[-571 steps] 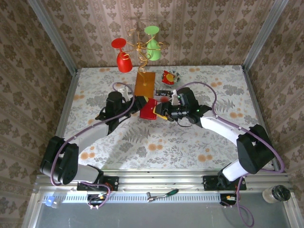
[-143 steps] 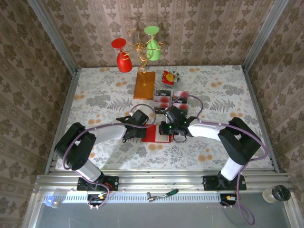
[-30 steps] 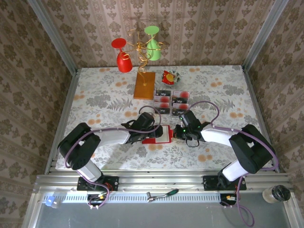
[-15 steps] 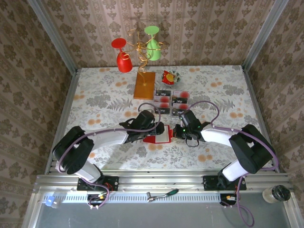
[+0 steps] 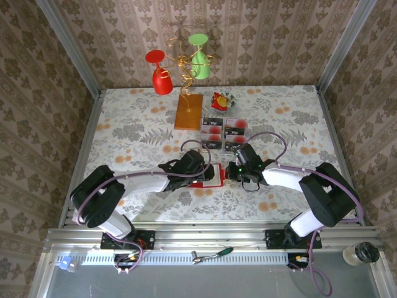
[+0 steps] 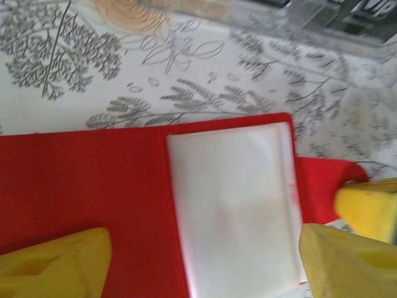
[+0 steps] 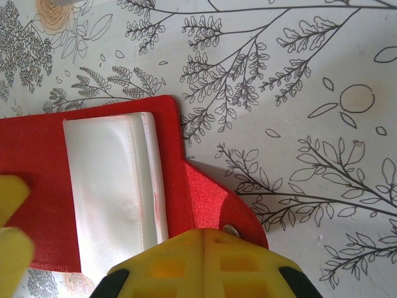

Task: Put the credit cards into the card holder
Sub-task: Press the card holder at the center of the table.

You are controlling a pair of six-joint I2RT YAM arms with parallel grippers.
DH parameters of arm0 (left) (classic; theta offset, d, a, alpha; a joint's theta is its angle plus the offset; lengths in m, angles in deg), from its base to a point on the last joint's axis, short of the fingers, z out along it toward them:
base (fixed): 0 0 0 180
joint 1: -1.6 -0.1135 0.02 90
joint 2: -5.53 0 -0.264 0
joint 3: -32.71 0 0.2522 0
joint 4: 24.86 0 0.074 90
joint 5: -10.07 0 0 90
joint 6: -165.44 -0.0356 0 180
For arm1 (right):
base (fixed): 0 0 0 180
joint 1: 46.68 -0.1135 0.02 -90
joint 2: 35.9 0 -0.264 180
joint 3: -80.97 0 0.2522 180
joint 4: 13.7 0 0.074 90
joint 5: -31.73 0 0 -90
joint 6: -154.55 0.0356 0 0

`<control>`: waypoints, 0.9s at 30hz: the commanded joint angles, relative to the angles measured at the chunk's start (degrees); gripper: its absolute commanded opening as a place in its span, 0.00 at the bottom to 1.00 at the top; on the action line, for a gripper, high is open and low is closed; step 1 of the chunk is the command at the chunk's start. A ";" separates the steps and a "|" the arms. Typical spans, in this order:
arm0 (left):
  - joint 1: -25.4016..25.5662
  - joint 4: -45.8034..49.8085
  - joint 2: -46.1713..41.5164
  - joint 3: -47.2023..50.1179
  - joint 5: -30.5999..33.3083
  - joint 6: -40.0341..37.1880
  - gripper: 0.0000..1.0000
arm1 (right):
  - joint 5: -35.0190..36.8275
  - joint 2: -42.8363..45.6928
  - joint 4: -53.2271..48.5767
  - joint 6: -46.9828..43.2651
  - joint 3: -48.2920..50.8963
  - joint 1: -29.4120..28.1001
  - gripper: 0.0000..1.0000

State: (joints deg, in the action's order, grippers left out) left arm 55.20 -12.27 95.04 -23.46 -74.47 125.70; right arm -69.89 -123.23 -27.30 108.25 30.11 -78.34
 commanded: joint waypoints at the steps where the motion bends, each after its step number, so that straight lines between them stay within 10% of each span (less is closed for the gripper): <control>1: -0.33 -2.06 1.90 1.37 1.80 -2.42 0.80 | 0.16 0.32 -0.77 -0.04 -2.31 0.28 0.04; 27: -2.62 -3.02 2.04 1.84 1.05 -6.83 0.80 | -0.82 -1.38 -4.38 -1.56 -9.64 -1.91 0.05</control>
State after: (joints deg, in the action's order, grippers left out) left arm 51.73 -17.49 98.17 -22.52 -75.13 118.93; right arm -69.91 -124.23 -29.50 107.79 23.64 -79.52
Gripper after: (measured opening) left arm 0.799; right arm 0.067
